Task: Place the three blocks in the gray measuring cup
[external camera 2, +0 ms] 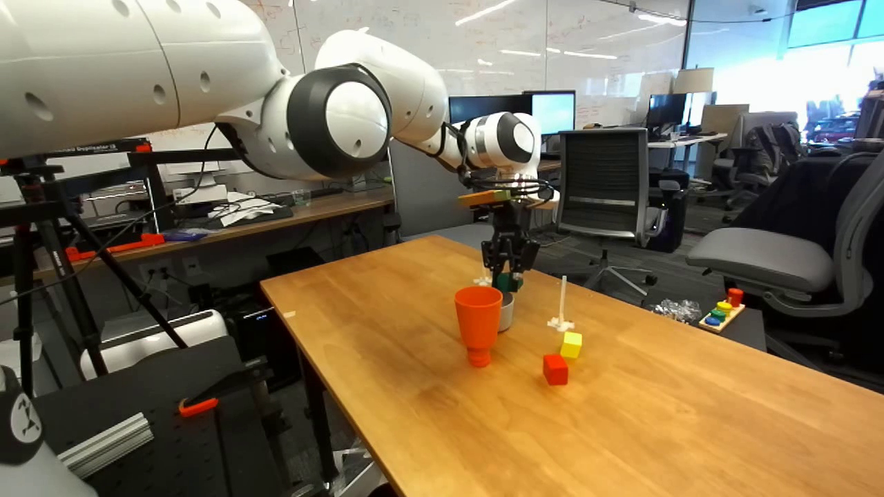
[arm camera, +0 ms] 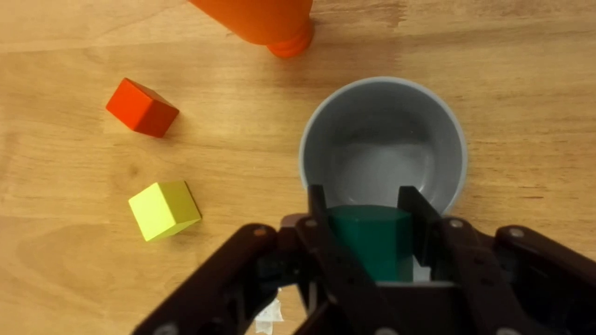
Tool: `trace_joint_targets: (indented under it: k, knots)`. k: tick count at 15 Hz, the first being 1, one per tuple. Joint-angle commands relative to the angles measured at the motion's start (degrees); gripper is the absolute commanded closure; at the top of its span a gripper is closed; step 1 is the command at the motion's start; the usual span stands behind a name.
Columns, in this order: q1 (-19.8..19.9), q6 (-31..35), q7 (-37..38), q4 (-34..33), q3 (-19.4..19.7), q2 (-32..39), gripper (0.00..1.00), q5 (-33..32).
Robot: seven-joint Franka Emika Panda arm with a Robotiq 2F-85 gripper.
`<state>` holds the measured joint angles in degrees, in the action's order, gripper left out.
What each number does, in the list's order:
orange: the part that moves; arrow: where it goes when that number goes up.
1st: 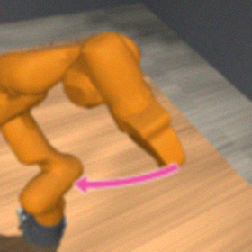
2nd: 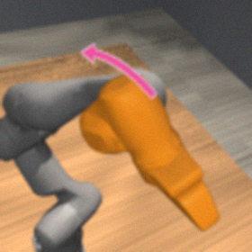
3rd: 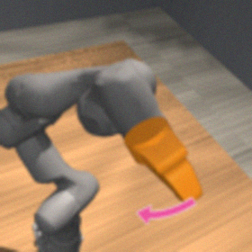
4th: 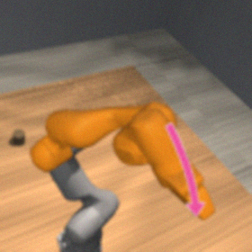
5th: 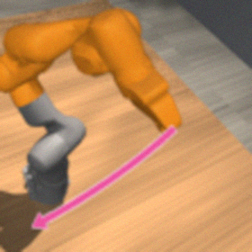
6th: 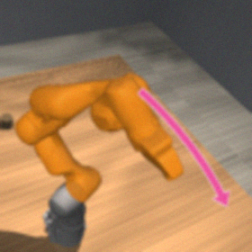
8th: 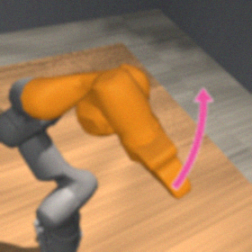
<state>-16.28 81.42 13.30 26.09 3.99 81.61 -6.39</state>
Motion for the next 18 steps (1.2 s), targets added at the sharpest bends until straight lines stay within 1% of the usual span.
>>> trace_joint_targets:
  k: [1,6,7,8,10,14,18]
  knots:
    - [-0.65,-1.30,1.33,-1.03,-0.13,1.70,0.81,-0.26]
    - [-1.33,-0.85,1.05,-1.57,0.03,3.73,0.80,-0.57]
    - [-1.51,-0.70,1.24,-1.28,0.05,3.71,0.32,-0.57]
    - [-1.84,-0.36,1.45,-0.76,0.20,3.36,0.32,-0.75]
    - [-2.35,0.28,1.75,-0.25,0.36,3.05,0.24,-1.02]
    - [-2.96,1.59,2.78,-0.24,1.06,2.71,0.24,-2.43]
    - [-3.66,5.25,5.26,-0.22,2.25,2.53,0.24,-3.91]
